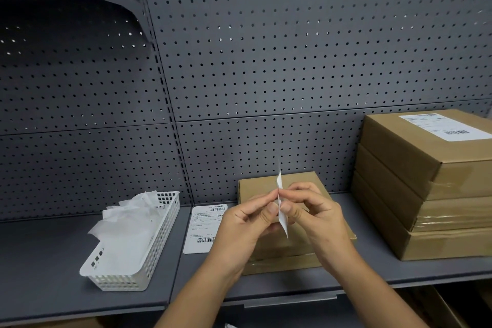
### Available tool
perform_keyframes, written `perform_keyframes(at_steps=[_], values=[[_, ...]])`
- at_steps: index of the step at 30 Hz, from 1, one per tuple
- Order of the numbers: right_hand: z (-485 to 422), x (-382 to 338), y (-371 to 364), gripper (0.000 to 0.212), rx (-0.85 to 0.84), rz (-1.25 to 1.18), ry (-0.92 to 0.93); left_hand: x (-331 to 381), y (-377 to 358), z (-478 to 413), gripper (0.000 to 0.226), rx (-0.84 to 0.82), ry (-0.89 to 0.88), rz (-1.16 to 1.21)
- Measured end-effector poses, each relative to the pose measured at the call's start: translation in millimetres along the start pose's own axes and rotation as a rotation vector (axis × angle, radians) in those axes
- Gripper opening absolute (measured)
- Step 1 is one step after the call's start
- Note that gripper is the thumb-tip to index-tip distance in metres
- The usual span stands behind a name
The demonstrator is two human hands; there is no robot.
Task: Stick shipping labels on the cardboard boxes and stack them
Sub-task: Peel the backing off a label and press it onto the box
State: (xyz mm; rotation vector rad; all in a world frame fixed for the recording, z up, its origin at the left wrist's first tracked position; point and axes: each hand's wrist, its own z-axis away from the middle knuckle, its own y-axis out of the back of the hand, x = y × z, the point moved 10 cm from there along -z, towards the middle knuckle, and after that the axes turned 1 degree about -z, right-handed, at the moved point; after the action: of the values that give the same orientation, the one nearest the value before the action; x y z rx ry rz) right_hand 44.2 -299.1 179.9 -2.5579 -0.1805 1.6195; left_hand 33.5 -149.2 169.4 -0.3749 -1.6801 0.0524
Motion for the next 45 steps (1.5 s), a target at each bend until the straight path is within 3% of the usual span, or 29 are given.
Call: perform_keyframes(at_steps=[3,8,20,31,39,45], values=[[1.7,-6.3,-1.4,0.025,-0.001,0.027,0.041,0.2,-0.5,-1.2,0.035,-0.001,-0.014,-0.031],[0.7,-11.6,-6.0,0.007,-0.054,0.035,0.027,-3.4,1.3,-4.5,0.036,0.019,-0.004,0.010],[3.9,-14.7,-23.3,0.014,-0.227,0.117,-0.079,-12.9,-0.1,-3.7,0.034,-0.016,0.036,-0.018],[3.4,-15.8,-23.0,0.011,-0.159,0.277,0.028,-7.3,-10.6,1.6,0.031,-0.042,0.058,-0.082],[9.2,-9.9,-16.9,0.012,-0.135,0.185,-0.035,-15.1,-10.0,4.2,0.033,-0.057,0.087,-0.054],[9.2,4.3,0.0,0.018,0.003,0.028,-0.124,-25.1,5.0,-1.3,0.026,0.086,0.083,-0.016]])
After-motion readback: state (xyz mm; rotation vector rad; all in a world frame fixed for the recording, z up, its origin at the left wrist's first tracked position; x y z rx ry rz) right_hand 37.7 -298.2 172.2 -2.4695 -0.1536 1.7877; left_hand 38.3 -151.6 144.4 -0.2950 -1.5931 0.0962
